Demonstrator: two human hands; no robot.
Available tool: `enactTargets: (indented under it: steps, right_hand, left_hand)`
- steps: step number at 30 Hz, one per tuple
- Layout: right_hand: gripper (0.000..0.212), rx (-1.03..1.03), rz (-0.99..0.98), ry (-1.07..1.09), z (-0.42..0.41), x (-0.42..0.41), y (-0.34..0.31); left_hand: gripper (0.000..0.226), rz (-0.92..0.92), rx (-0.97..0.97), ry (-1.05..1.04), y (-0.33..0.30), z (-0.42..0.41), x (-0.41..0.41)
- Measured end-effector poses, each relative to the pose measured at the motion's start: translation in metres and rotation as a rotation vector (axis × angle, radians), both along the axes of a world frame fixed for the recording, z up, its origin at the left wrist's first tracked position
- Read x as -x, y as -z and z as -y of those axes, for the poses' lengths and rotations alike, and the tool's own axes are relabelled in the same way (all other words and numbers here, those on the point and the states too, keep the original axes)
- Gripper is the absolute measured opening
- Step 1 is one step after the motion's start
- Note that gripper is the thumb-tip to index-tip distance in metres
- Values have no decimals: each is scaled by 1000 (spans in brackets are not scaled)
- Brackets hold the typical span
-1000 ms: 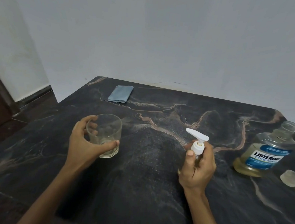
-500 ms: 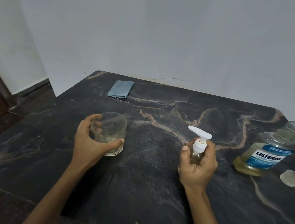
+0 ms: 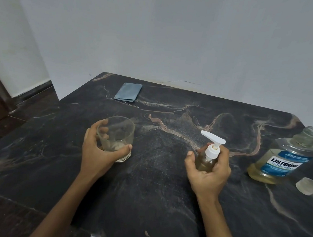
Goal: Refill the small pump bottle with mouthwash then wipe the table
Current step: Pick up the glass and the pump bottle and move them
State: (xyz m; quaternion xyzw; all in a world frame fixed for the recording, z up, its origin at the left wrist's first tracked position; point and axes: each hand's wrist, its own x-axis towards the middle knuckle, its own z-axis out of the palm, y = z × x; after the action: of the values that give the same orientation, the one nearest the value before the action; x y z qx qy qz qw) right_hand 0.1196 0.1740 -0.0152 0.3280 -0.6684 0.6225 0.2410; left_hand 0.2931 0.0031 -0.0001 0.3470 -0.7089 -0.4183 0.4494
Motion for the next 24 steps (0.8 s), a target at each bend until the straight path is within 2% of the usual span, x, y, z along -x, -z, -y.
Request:
enactTargets:
  steps: [6,13,18,24]
  right_hand:
    - [43,-22,-9,-28,-2,-4,-5]
    - [45,-82,88,-79,-8,-6,-9]
    - [37,-91,149,-53,-7,-3,-6]
    - [34,-137,247,-147,-11,0,-8]
  left_hand:
    - [84,-17,6,-20,7,-2,1]
    - [83,-28,14,-27,10,0,1]
    - [84,-31,9,-20,12,0,1]
    - [82,-36,18,-11,15,1,1]
